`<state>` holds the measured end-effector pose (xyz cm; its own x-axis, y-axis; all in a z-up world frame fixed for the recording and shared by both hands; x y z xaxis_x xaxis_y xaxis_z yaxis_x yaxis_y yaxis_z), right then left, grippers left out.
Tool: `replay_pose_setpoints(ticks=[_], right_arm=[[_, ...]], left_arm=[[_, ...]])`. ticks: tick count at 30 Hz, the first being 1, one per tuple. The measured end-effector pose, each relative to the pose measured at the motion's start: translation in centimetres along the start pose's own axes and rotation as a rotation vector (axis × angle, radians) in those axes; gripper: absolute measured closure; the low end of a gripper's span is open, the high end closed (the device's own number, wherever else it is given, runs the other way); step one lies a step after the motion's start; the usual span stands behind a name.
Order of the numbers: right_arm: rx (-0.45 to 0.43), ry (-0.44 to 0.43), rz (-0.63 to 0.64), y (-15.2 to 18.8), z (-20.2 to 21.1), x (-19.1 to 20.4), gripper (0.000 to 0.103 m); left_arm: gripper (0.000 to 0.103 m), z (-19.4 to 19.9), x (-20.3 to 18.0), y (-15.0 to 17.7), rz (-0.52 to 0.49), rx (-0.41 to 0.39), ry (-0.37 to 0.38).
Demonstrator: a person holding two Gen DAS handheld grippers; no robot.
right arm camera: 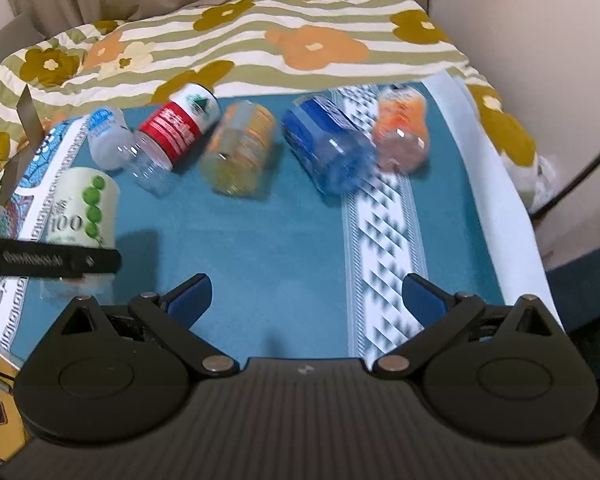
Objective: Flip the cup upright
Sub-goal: 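Lift the white-green cup with the left tool toward the right tool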
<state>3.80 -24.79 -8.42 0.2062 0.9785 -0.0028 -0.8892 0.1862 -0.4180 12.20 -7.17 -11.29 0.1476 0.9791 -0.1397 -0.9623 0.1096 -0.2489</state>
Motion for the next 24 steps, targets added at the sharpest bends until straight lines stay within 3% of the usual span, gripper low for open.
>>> replay_pose_setpoints(ticks=[8, 16, 17, 19, 24], right_arm=[[0.039, 0.017, -0.029, 3.3, -0.7, -3.1, 0.000], [0.053, 0.015, -0.047, 4.5, -0.8, -4.5, 0.000], [0.053, 0.013, -0.049, 4.5, -0.8, -4.6, 0.000], [0.051, 0.009, -0.051, 4.5, -0.7, -4.7, 0.000], [0.042, 0.006, -0.049, 4.6, -0.4, -4.8, 0.000]], left_arm=[[0.031, -3.4, -2.8, 1.5, -0.070, 0.048, -0.034], [0.030, -4.1, -3.5, 1.1, -0.110, 0.031, -0.071], [0.028, -4.1, -3.6, 1.2, -0.112, 0.030, -0.074], [0.009, -4.0, -3.7, 1.2, -0.118, 0.023, -0.080], [0.005, -3.5, -4.2, 1.4, -0.152, -0.007, -0.110]])
Point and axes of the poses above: each gripper's, at about its wrist camera, not at the fingertips, and z roughly against the way its jaws point, x to its left, y to its underside, the point moved 3 cm from there along -z, roughly the way its jaws point, and after that the axes turned 7 degrees about x, right-handed, at the moved point
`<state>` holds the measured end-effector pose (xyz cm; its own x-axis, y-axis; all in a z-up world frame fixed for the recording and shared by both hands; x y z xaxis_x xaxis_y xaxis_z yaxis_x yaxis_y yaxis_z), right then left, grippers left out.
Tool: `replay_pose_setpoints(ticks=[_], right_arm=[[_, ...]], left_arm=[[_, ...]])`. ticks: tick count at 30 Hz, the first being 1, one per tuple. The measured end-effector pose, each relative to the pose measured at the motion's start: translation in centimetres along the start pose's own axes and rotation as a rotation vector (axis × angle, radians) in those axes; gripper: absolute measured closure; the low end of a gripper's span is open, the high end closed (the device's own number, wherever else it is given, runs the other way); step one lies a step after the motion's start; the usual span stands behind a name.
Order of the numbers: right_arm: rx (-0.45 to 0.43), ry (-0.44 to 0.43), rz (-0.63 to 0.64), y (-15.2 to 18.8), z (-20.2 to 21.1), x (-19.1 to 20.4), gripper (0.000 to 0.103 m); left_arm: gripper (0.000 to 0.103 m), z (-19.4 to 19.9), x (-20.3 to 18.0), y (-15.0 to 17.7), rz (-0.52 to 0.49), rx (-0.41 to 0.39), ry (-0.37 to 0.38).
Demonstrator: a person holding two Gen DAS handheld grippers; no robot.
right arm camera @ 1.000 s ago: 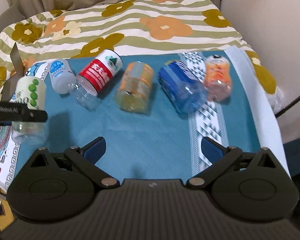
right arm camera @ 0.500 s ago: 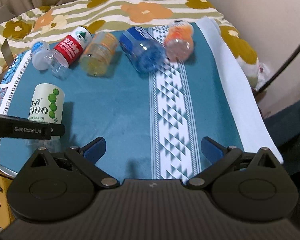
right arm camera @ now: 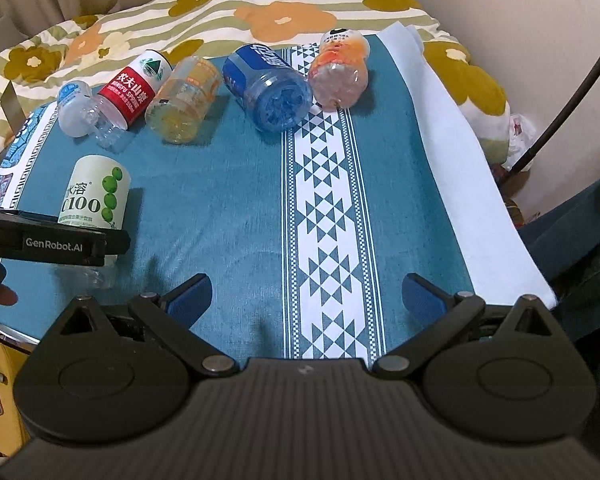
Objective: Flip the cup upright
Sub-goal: 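Lift the white-green cup with the left tool toward the right tool, then close the right tool on the white-green cup while the left tool releases it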
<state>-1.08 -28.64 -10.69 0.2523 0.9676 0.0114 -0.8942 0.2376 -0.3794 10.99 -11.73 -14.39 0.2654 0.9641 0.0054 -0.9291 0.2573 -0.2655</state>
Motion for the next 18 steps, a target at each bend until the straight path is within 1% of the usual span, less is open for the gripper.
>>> replay_pose_setpoints(ticks=[5, 8, 10, 12, 15, 18], right_arm=[[-0.009, -0.003, 0.015, -0.2, 0.4, -0.1, 0.000], [-0.014, -0.011, 0.034, -0.8, 1.1, 0.1, 0.000], [-0.021, -0.025, 0.061, -1.6, 1.8, 0.6, 0.000], [-0.029, -0.037, 0.092, -2.5, 2.4, 1.4, 0.000], [-0.030, -0.065, 0.141, -4.0, 3.1, 3.1, 0.000], [0.002, -0.121, 0.161, -5.6, 3.1, 5.2, 0.000]], left_arm=[[0.005, 1.2, -0.4, 0.4, 0.008, -0.037, -0.001], [0.000, 3.0, -0.3, 0.9, 0.040, -0.068, -0.002], [0.000, 4.5, 0.0, 1.4, 0.065, -0.096, -0.002], [0.000, 6.0, 0.7, 2.0, 0.088, -0.117, -0.014], [0.000, 7.5, 2.3, 3.1, 0.118, -0.130, -0.035], [0.000, 8.8, 4.7, 4.6, 0.148, -0.138, -0.030]])
Point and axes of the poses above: each gripper's, at about its wrist camera, not at the fingertips, and z roughly against the way its jaws point, x to its left, y to its underside, the point moved 3 cm from there along -z, roughly the way its jaws point, and after that the axes turned 7 degrees about x, right-handed, at the moved point
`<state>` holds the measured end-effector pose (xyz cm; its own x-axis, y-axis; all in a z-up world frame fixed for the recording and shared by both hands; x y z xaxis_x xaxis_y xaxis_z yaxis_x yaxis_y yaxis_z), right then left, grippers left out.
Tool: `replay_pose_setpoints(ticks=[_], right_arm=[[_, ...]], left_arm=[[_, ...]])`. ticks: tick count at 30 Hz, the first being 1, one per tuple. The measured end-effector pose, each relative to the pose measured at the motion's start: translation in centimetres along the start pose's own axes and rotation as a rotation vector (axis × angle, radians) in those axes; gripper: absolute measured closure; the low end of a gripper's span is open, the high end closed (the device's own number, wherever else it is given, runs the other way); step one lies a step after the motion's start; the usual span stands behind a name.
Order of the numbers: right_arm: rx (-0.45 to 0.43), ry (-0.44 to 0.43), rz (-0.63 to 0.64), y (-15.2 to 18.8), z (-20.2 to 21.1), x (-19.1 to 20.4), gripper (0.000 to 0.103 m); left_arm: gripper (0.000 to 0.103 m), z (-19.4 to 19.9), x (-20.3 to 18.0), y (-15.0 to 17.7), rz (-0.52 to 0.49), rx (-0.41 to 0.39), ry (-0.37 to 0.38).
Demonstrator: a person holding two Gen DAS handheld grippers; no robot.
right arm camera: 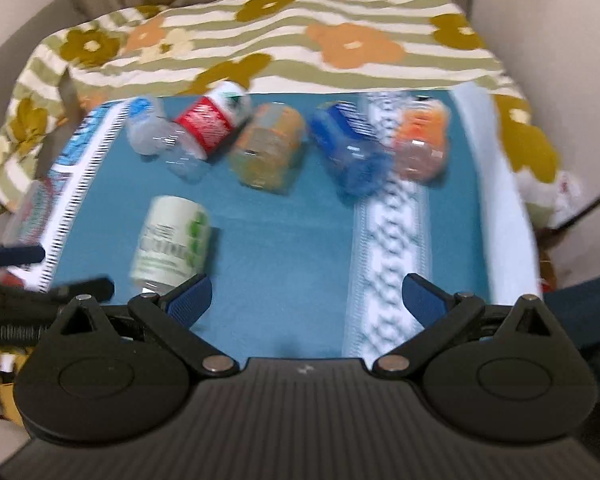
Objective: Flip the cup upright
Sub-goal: 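Close the right tool on the white-green cup while the left tool releases it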
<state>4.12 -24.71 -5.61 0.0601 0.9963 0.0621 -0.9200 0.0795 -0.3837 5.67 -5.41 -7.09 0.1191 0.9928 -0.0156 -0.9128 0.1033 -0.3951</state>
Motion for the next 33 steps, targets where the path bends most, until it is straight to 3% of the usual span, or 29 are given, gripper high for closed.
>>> replay_pose_setpoints(ticks=[6, 10, 16, 18, 25, 29, 33], right_arm=[[0.071, -0.089, 0.055, -4.7, -1.8, 4.1, 0.000], [0.188, -0.158, 0.043, -7.4, -5.2, 6.3, 0.000], [0.335, -0.198, -0.051, -8.7, -10.3, 7.7, 0.000], [0.373, -0.199, -0.070, -8.8, -11.7, 7.9, 0.006], [0.400, -0.203, -0.114, -8.7, -13.4, 8.0, 0.012], [0.415, -0.225, -0.133, -8.7, -13.9, 7.9, 0.026], [0.406, -0.240, -0.143, -8.6, -13.9, 7.8, 0.028]], left_arm=[[0.000, 2.3, 5.5, 1.6, 0.073, -0.037, 0.002], [0.000, 3.0, 9.1, 2.5, 0.137, -0.050, -0.017], [0.000, 1.6, 13.1, 4.4, 0.240, 0.006, 0.007], [0.000, 1.1, 13.9, 5.0, 0.249, 0.028, 0.005], [0.000, -0.1, 15.1, 5.8, 0.259, 0.067, 0.021], [0.000, -0.3, 15.0, 5.5, 0.249, 0.065, 0.029], [0.000, -0.2, 14.6, 5.2, 0.238, 0.061, 0.032]])
Point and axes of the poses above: each gripper's, at about its wrist camera, not at the fingertips, and z roughly against the way its jaws point, x to its left, y to its underside, the point moved 3 cm from there along -z, roughly the way its jaws point, and after that the axes turned 7 degrees about x, right-handed, at the moved point
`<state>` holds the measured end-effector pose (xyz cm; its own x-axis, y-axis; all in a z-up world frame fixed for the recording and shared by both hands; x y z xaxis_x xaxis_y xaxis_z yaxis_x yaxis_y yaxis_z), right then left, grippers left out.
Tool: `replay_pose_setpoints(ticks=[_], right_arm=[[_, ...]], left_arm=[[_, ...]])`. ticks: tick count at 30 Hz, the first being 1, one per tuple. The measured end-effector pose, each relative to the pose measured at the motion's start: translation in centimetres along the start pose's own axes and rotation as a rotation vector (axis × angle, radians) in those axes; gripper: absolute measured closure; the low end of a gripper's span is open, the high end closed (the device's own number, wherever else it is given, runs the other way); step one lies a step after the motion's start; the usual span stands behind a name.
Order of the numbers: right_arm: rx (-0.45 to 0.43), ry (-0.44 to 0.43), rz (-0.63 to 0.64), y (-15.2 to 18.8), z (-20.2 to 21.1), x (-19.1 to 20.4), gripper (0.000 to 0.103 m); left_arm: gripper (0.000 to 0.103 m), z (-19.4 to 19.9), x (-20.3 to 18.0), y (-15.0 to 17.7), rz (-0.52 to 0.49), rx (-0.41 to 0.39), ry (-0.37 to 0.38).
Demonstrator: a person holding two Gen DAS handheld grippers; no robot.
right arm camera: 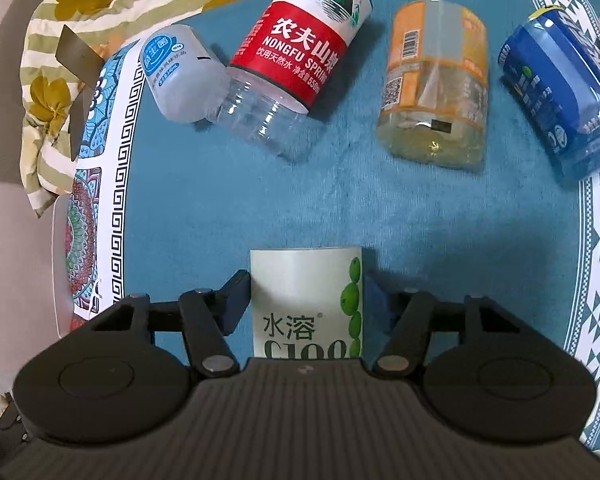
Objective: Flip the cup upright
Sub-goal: 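Close the right tool on the white-green cup while the left tool releases it, then rotate the white-green cup open end up with the right tool and lower it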
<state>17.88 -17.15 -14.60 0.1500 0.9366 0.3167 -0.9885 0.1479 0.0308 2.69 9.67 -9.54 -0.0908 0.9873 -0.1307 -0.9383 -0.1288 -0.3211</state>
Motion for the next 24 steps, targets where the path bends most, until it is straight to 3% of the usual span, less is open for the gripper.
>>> replay_pose_setpoints(ticks=[7, 11, 13, 17, 19, 24], right_arm=[[-0.060, -0.013, 0.020, 1.0, 1.5, 0.2, 0.032], [-0.160, -0.047, 0.044, 2.3, 4.6, 1.2, 0.032], [-0.262, -0.046, 0.065, 3.4, 6.6, 1.8, 0.032], [-0.589, 0.016, 0.114, 6.7, 8.2, 3.0, 0.029], [-0.742, 0.072, 0.115, 8.3, 7.1, 3.2, 0.029], [-0.987, 0.166, 0.099, 11.0, 3.0, 3.3, 0.029]], left_arm=[[0.000, 0.5, -0.1, -0.2, -0.008, -0.007, -0.003], [0.000, 1.2, -0.2, -0.5, -0.020, -0.022, -0.008], [0.000, 1.4, -0.3, -0.7, -0.031, -0.027, -0.011], [0.000, 1.1, -0.6, -0.8, -0.051, -0.037, -0.013], [0.000, 0.9, -0.7, -0.7, -0.056, -0.040, -0.012], [0.000, 0.5, -0.8, 0.1, -0.116, -0.053, -0.035]])
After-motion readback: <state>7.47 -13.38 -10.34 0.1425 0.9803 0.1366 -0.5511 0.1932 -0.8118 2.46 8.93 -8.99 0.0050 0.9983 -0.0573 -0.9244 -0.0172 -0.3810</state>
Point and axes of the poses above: each gripper's, at about its wrist camera, not at the fingertips, and z roughly against the way its jaws point, x to its left, y to its underside, the point moved 3 cm from there along -z, roughly the way its jaws point, and after that the axes turned 7 degrees about x, right-handed, at the moved point
